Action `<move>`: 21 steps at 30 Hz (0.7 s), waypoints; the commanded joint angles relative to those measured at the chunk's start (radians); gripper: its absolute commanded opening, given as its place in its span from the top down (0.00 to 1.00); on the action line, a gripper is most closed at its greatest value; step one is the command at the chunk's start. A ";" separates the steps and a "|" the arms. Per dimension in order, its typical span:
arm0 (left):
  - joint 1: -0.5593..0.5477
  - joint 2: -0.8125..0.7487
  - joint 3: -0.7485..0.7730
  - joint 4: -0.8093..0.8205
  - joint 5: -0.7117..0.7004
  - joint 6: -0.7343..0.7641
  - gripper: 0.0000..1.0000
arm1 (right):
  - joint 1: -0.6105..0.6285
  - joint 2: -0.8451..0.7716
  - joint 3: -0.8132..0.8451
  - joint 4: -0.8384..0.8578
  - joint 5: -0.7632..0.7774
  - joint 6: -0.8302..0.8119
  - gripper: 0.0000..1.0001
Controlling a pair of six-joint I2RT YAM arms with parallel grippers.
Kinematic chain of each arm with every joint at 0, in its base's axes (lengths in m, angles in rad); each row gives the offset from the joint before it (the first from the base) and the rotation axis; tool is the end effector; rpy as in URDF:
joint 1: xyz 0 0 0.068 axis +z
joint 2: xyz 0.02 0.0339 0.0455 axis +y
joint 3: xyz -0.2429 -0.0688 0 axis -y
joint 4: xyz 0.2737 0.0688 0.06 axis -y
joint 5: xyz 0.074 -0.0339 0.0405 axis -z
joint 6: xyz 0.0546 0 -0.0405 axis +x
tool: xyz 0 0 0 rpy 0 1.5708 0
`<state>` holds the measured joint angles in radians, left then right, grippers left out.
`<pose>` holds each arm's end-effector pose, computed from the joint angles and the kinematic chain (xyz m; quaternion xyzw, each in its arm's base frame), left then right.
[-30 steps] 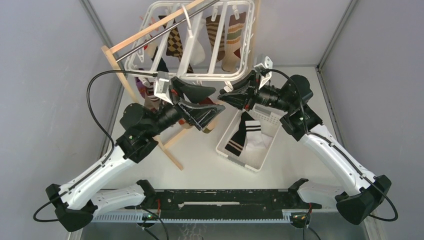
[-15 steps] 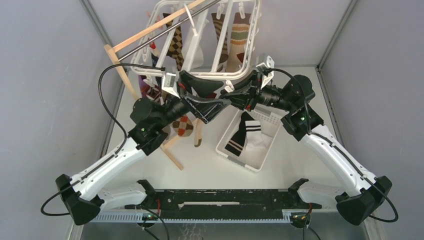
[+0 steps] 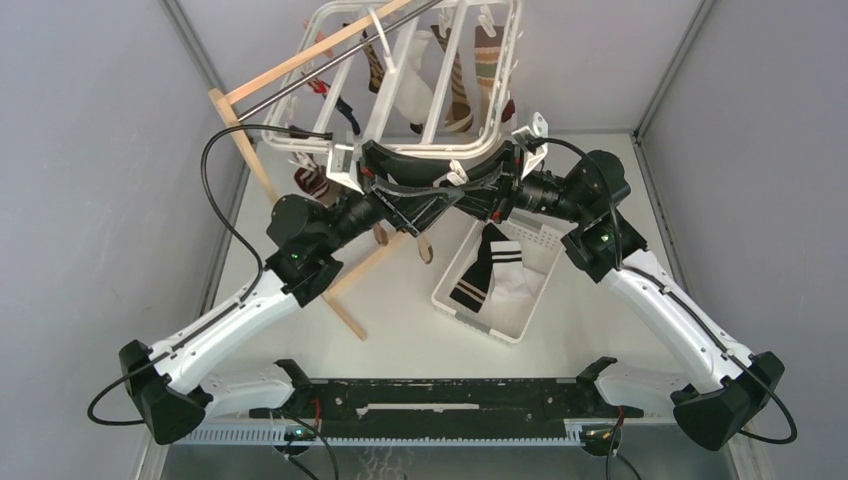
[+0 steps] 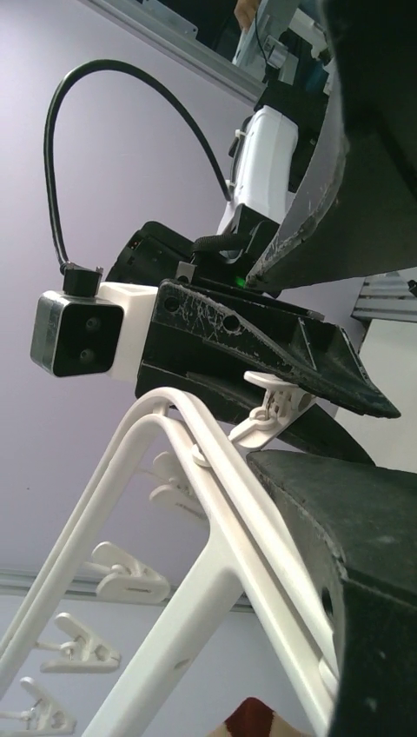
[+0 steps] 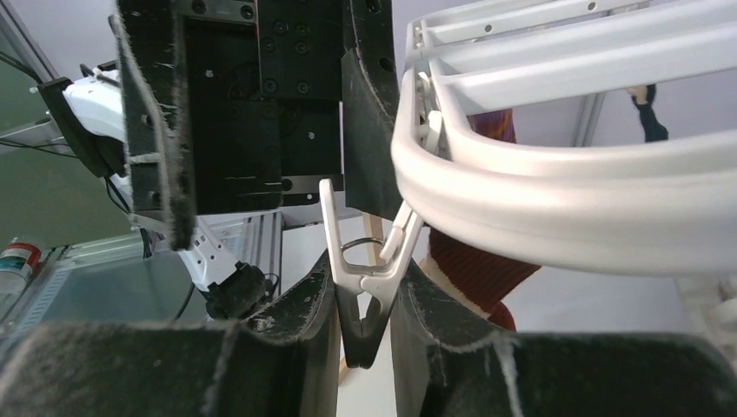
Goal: Clip the socks to the hanger
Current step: Open the clamp at the hanger.
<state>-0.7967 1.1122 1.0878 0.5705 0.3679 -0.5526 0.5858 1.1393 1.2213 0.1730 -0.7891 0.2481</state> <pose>0.1917 -0.2242 0.4495 0.2169 0.4590 -0.6053 0.6132 0.2245 0.1954 0.4447 -0.3947 0.5053 0.5107 0.5727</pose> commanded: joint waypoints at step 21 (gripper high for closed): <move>0.044 0.106 0.007 0.160 0.060 0.027 0.66 | 0.022 0.004 0.038 0.003 -0.170 0.011 1.00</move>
<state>-0.7719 1.1912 1.0878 0.6945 0.4191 -0.5083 0.5827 1.1431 1.2266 0.1707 -0.8223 0.2489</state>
